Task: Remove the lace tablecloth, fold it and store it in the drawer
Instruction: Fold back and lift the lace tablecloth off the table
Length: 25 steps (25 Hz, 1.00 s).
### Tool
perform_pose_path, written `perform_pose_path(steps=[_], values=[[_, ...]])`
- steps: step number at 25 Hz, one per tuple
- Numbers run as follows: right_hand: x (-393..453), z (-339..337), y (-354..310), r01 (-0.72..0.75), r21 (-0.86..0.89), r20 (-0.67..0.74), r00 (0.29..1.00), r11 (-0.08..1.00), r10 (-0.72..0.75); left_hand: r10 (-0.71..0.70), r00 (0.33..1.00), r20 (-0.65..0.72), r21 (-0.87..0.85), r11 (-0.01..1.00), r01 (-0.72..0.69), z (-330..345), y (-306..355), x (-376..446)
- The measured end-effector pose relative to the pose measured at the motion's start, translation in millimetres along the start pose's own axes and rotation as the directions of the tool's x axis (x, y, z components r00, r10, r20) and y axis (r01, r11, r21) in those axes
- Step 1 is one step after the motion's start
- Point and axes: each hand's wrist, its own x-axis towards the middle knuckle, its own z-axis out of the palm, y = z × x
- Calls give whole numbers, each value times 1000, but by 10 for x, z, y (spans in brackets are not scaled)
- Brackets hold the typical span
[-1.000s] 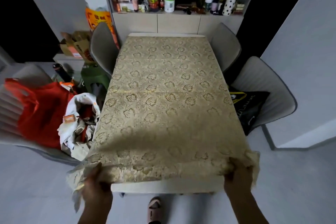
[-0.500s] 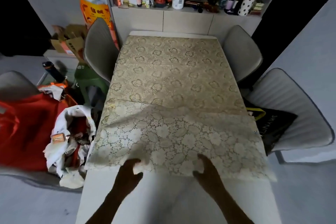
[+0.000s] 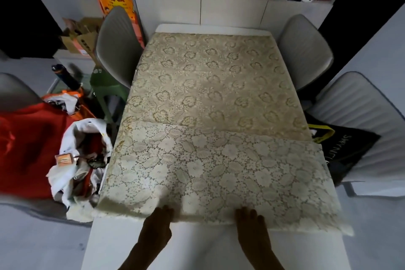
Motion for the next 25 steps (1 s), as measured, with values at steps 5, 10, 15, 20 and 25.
perform_pose_path(steps=[5,10,15,20,25], values=[[-743,312,111,84,68,254,962,994,-99,-237,923,303,-82,959,273,32,114,-848],[-1340,235,210,101,331,352,909,938,-222,-309,836,454,22,941,336,-48,375,-1569],[-1008,-175,416,64,421,319,923,905,-214,-330,759,561,-119,875,469,-319,502,-1092],[-249,-391,485,-9,429,234,967,903,-101,-269,880,390,-204,907,368,-410,267,33],[486,-411,586,-77,216,175,984,973,39,-219,907,359,4,972,233,-287,-66,820]])
